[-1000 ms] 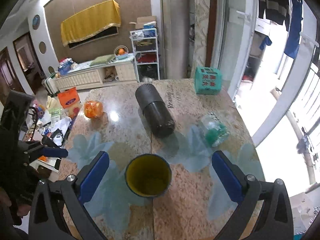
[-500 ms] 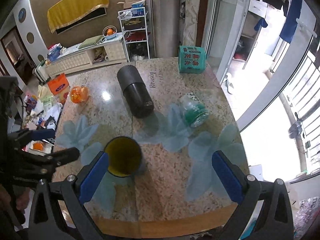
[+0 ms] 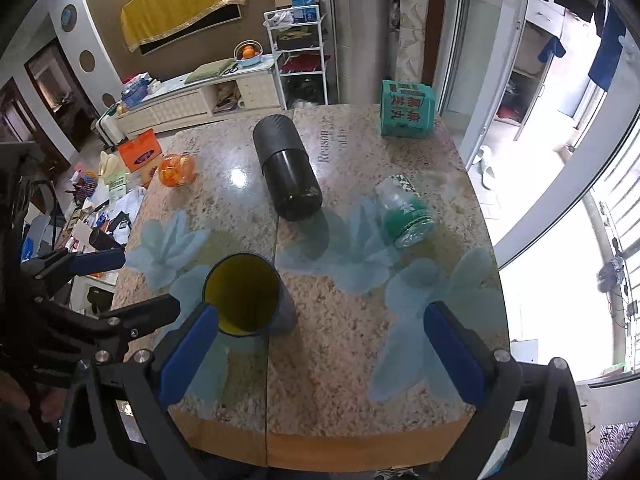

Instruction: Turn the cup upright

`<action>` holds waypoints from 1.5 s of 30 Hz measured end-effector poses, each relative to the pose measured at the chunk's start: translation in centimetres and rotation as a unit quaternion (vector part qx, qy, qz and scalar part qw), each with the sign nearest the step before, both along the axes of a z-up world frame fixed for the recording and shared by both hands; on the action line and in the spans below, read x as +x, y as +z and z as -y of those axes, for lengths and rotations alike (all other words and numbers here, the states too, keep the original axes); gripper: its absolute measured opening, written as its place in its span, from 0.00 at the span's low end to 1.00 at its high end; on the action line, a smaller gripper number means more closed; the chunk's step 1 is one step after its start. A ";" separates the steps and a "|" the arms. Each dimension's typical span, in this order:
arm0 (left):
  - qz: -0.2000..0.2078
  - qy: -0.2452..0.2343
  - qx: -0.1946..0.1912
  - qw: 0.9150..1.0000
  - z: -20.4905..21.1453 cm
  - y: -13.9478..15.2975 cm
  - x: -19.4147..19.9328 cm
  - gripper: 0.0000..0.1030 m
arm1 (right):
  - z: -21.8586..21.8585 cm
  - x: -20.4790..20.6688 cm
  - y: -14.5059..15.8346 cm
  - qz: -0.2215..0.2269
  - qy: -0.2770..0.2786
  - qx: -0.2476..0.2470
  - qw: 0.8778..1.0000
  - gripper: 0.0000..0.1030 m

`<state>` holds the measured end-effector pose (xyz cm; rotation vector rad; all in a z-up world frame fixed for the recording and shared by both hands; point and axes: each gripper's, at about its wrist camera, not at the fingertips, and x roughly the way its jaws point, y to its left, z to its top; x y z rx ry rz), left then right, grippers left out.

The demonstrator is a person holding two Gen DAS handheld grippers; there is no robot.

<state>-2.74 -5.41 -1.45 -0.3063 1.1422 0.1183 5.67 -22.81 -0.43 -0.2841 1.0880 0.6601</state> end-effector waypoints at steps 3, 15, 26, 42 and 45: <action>0.001 0.004 0.006 1.000 0.0 0.1 -0.1 1.00 | 0.0 0.0 0.0 -0.002 0.004 0.005 1.000 1.00; 0.005 0.010 0.013 1.000 0.4 0.2 0.1 1.00 | 0.3 0.3 -0.3 -0.005 0.012 0.011 1.000 1.00; 0.006 0.011 0.014 1.000 0.5 0.3 0.2 1.00 | 0.4 0.4 -0.3 -0.005 0.012 0.011 1.000 1.00; 0.008 0.011 0.015 1.000 0.4 0.5 0.5 1.00 | 0.1 0.5 -0.1 -0.003 0.015 0.014 1.000 1.00; 0.009 0.011 0.015 1.000 0.4 0.5 0.5 1.00 | -0.1 0.5 -0.1 -0.003 0.015 0.014 1.000 1.00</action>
